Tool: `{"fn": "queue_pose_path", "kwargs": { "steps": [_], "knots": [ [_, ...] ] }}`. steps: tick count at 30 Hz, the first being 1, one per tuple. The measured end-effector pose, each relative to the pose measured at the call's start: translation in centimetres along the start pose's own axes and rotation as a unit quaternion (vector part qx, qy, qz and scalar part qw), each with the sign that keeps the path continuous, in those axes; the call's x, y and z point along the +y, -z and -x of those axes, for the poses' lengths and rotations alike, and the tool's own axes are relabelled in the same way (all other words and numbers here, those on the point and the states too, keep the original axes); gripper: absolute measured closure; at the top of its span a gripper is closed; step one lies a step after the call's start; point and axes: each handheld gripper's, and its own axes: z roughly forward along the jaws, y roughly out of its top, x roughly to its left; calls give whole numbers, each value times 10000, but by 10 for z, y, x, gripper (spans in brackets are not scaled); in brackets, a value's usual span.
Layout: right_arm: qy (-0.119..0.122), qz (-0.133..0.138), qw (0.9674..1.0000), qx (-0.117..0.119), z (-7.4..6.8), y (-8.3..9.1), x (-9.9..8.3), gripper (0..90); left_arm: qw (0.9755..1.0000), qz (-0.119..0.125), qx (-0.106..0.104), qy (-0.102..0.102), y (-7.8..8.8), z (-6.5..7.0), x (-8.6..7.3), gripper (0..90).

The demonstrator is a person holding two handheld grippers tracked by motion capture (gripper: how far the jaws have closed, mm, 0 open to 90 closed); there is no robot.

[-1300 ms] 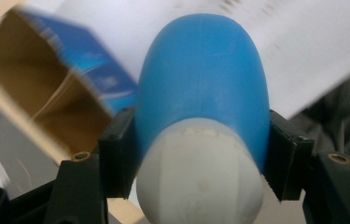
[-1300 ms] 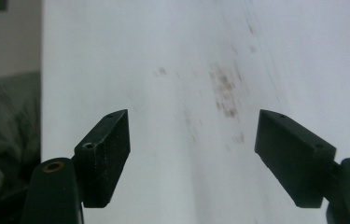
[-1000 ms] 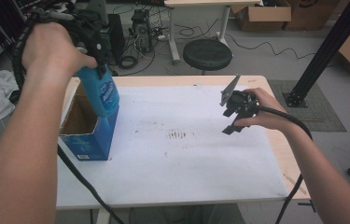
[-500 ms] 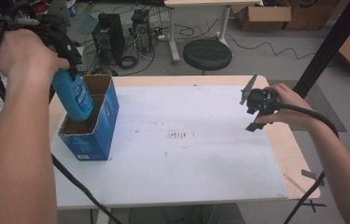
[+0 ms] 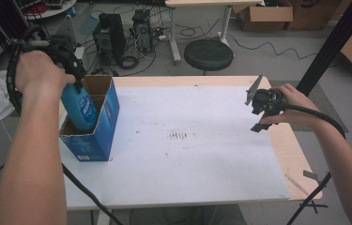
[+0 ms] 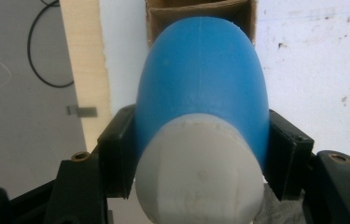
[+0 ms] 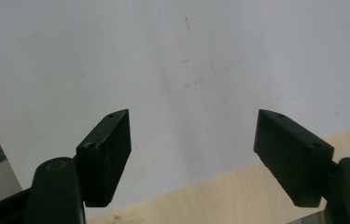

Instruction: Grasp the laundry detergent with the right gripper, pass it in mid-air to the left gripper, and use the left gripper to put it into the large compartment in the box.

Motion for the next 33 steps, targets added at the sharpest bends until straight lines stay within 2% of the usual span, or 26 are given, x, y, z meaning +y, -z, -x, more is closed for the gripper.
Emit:
{"fn": "queue_pose_path", "kwargs": {
  "steps": [1,2,3,5,7,8,9,17,26,33],
  "knots": [
    [0,0,10000,0,0,0,0,275,10000,0,0,0,0,0,0,388],
    [-1,0,10000,6,0,-1,-1,276,10000,-52,-33,-6,-10,-1,1,388],
    [-1,0,10000,6,0,-1,-1,276,10000,-52,-33,-6,-10,-1,1,388],
    [-2,-16,10000,-28,-1,0,-1,277,9999,-108,-35,-14,-23,0,3,388],
    [-15,4,10000,-42,-1,1,-2,282,9999,-143,-27,-27,-27,0,4,388],
    [-41,0,10000,-36,-1,2,-3,282,9999,-163,-27,-28,-35,0,5,388],
    [-41,0,10000,-36,-1,2,-3,282,9999,-163,-27,-28,-35,0,5,388],
    [-44,-60,10000,-24,-1,-3,-5,283,9995,-310,-11,6,-70,2,6,389],
    [-43,-71,10000,-27,-1,-4,-4,283,9993,-383,-15,-26,-93,6,7,389],
    [-32,-78,10000,-31,-2,-4,-3,283,9989,-466,-1,-72,-103,8,8,388]
  ]
}}
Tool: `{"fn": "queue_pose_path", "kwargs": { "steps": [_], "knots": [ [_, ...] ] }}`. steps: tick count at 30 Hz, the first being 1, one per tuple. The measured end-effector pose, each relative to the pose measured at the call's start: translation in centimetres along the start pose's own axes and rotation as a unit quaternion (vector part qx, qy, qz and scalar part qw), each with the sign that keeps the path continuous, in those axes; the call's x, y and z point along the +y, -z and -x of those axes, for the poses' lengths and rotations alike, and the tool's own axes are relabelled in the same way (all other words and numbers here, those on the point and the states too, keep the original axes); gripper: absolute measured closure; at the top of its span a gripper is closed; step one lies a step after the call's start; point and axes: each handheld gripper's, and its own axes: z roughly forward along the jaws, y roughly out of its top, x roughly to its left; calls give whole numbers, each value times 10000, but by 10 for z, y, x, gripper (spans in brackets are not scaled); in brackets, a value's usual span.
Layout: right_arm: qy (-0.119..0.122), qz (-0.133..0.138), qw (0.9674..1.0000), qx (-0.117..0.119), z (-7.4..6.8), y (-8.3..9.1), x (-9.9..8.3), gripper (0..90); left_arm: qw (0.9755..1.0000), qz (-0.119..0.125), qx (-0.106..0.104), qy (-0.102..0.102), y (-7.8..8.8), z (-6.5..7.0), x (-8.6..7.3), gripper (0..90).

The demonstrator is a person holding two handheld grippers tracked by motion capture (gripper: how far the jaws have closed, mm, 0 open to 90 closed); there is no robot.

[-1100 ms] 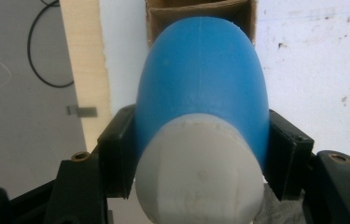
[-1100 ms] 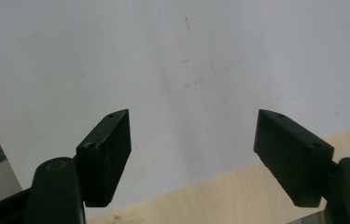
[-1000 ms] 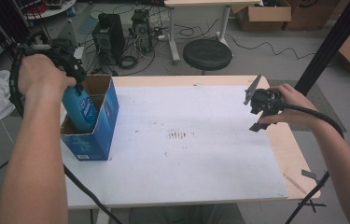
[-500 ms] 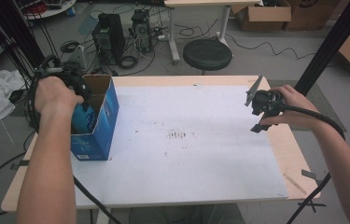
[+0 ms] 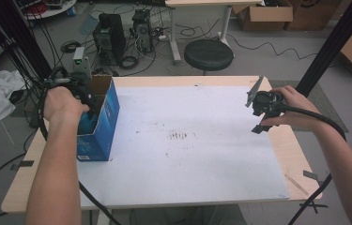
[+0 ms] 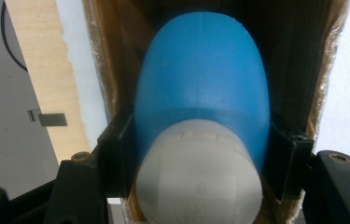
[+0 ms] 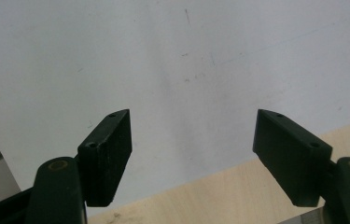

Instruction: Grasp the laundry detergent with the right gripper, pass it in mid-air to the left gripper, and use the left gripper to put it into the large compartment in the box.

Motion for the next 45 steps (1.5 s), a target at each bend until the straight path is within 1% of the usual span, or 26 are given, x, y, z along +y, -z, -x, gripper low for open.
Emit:
{"fn": "queue_pose_path", "kwargs": {
  "steps": [2,7,11,26,31,32,36,37,45],
  "knots": [
    [9,8,10000,-7,0,0,0,283,10000,-22,16,-18,-5,1,0,388],
    [-2,45,10000,-24,0,-1,1,283,10000,-56,56,-32,-9,2,0,388],
    [17,6,10000,-28,-2,-3,1,283,9999,-57,75,-44,-13,4,0,388],
    [15,15,10000,-27,-3,-3,-1,283,9999,-86,111,-49,-14,7,0,385],
    [29,-31,10000,-85,-4,-2,-1,283,9999,-74,116,-43,-14,7,0,385],
    [40,-3,10000,-69,-4,-1,-1,283,9999,-88,116,-42,-14,8,0,384],
    [47,-26,10000,-78,-5,0,-1,293,9998,-88,138,-71,-14,8,1,383],
    [77,-24,10000,-45,-5,0,0,304,9998,-63,147,-78,-14,8,1,383],
    [76,-39,9999,-92,-6,1,0,302,9999,-82,130,-70,-14,6,1,383]
  ]
}}
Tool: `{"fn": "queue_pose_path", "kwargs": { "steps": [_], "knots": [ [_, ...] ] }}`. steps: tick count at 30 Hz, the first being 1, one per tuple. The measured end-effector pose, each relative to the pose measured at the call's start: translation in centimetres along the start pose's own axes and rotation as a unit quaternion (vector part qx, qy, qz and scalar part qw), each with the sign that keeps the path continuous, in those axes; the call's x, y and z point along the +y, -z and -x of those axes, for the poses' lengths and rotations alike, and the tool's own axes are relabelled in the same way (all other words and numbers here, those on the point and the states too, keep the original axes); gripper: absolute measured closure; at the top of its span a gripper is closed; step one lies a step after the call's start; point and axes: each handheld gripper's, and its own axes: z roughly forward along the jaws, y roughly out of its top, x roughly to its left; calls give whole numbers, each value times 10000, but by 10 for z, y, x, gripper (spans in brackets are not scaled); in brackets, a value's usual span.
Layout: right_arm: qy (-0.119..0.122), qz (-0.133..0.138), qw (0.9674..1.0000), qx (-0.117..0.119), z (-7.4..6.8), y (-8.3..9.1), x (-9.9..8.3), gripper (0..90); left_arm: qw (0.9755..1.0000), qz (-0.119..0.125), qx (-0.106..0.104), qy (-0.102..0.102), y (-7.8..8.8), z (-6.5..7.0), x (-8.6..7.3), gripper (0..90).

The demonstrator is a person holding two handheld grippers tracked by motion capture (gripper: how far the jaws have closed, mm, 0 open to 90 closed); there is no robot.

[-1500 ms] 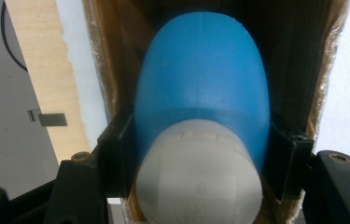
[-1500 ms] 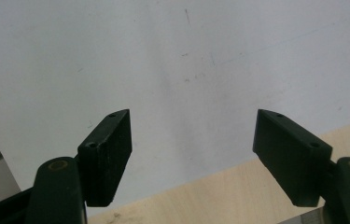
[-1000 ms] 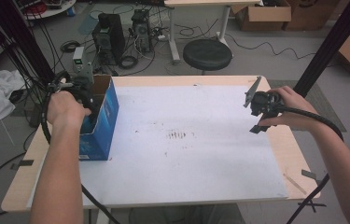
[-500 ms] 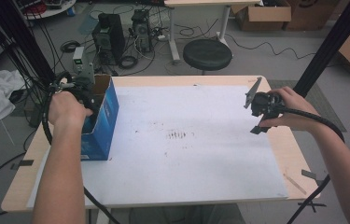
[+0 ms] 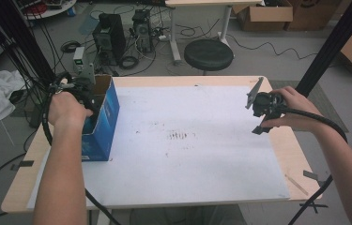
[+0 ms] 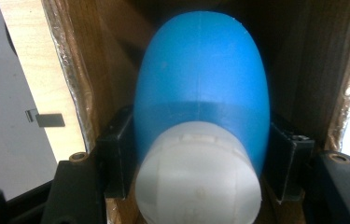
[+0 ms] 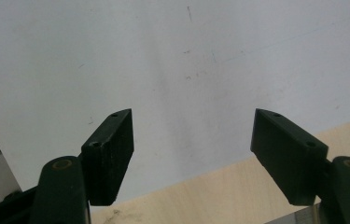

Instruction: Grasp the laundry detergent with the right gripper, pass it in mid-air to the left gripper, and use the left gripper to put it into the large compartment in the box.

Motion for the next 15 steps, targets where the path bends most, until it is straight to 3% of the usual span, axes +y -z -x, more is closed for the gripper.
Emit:
{"fn": "queue_pose_path", "kwargs": {
  "steps": [15],
  "knots": [
    [12,0,10000,-25,1,5,-2,302,10000,0,-13,57,0,-1,0,364]
  ]
}}
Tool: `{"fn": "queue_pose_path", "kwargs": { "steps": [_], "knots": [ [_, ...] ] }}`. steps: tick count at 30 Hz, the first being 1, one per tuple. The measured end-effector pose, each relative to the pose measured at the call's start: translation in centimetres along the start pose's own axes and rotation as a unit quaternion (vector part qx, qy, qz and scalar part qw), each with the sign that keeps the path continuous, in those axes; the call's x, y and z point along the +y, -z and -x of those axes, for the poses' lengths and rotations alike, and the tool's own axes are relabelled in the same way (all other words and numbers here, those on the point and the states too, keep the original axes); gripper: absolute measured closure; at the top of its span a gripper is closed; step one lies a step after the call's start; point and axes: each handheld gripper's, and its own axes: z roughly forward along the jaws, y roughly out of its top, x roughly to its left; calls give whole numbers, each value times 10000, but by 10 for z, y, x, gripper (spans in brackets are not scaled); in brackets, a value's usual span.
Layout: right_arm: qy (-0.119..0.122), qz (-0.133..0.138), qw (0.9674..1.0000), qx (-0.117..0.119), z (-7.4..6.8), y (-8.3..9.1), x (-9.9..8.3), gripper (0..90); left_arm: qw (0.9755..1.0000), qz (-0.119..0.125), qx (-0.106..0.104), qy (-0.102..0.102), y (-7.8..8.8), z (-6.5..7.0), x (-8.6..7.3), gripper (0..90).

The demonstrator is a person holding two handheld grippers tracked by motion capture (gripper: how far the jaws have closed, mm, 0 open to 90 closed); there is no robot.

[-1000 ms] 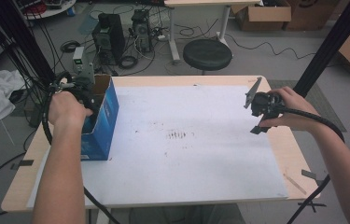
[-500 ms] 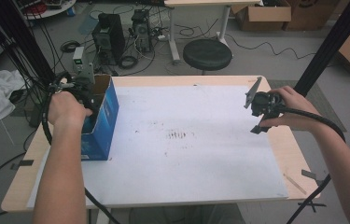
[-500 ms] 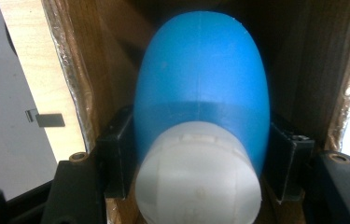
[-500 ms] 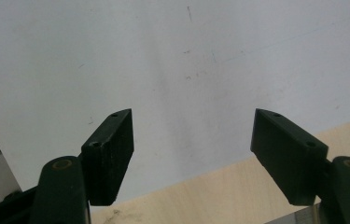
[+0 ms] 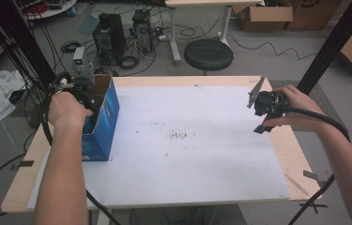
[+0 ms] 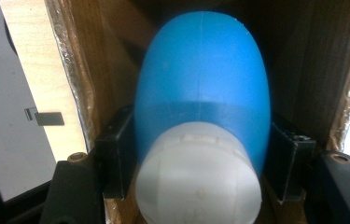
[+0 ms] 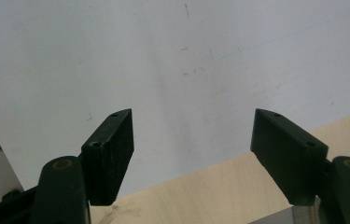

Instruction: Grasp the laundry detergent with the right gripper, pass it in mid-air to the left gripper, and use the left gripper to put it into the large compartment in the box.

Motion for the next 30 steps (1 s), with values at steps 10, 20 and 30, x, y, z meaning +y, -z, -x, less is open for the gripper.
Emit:
{"fn": "queue_pose_path", "kwargs": {
  "steps": [10,20,30],
  "knots": [
    [-9,-10,10000,29,0,-1,-1,302,9999,104,-1,3,7,0,-3,234],
    [60,29,10000,33,-2,3,2,302,9993,338,111,-150,32,1,-9,180],
    [109,42,9998,151,-8,6,15,279,9911,879,-97,-995,76,36,-23,159]
  ]
}}
